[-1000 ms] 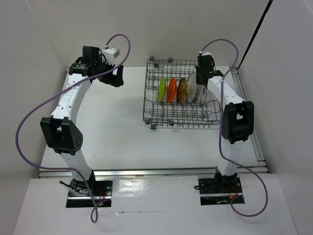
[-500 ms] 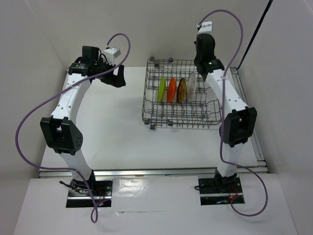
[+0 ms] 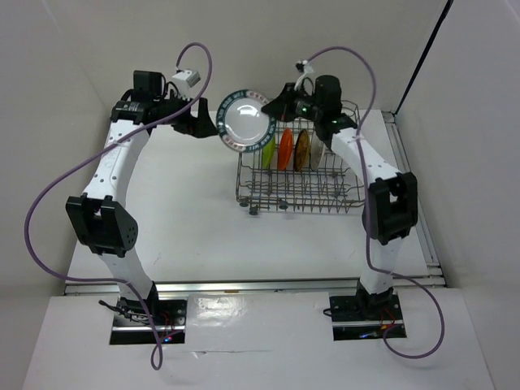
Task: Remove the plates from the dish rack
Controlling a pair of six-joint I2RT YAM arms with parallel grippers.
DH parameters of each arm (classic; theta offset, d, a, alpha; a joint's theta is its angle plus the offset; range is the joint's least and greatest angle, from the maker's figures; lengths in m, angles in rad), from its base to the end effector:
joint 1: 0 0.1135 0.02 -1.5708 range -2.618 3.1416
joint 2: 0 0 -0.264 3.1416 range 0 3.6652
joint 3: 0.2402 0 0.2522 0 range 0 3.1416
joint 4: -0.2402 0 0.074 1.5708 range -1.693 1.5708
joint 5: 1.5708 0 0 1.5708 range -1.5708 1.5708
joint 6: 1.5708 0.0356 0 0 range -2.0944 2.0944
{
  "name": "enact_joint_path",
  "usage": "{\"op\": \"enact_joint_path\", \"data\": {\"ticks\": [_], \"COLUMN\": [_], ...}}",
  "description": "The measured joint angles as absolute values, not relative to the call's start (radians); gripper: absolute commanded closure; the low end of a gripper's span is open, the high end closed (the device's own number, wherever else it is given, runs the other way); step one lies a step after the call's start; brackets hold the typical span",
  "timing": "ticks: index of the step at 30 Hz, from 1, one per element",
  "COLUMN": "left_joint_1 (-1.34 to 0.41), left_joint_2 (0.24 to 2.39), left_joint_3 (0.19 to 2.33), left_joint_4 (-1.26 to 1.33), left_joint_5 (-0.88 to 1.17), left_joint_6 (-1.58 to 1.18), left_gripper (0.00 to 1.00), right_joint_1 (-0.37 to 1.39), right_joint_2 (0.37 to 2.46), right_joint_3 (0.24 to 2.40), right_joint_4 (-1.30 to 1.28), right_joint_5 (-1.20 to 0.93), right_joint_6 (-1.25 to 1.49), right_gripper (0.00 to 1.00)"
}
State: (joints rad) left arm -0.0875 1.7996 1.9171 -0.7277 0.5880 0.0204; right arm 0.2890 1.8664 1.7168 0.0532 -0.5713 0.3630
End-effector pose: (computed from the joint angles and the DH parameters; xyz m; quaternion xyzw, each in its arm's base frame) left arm 0.3978 -0.0547 0.3995 0.1795 0.8403 -0.2717 0.4333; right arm 0.4273 0.1471 0.3789 -0.1630 0.7169 0.4042 0.5442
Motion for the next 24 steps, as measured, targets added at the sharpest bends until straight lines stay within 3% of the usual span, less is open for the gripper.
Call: {"op": "enact_joint_path", "data": {"ticks": [10,13,14,15,19,20,24], "left_joint_1": [-0.065,-0.055,-0.052,-0.052,-0.051,-0.046,-0.016], "left_joint_2": [1.807,1.815,1.815,1.815,1.815,1.815,1.816], "left_joint_3": [1.765,1.744,1.743,1.743,1.741,1.741,1.741], "left_joint_4": [-0.673,-0.673,-0.672,-0.673,-0.672,-0.681,-0.717], "left_joint_5": [0.619,0.642,0.650,0.657,0.745,0.776,0.884], "left_joint_6": [-0.015,-0.033,-0.033,-0.034,-0.041,-0.053,-0.074], "left_gripper": [0.13,0.22,0.28,0.43,0.80,0.94,0.99], "right_joint_1": [0.356,0.360,0.360,0.360,0.360,0.360,0.356], "right_joint_2": [2.026,2.026,2.027,2.027,2.030,2.031,2.033], "right_joint_3": [1.622,1.621,1.615,1.609,1.608,1.607,1.602], "right_joint_4": [0.256,0.296,0.300,0.304,0.316,0.321,0.347], "right_joint_5": [-0.896,-0.914,-0.914,-0.916,-0.914,-0.922,-0.959], "right_joint_6": [0.600,0.605,0.609,0.613,0.616,0.607,0.594], "right_gripper": [1.00,1.00,1.00,1.00,1.00,1.00,1.00]}}
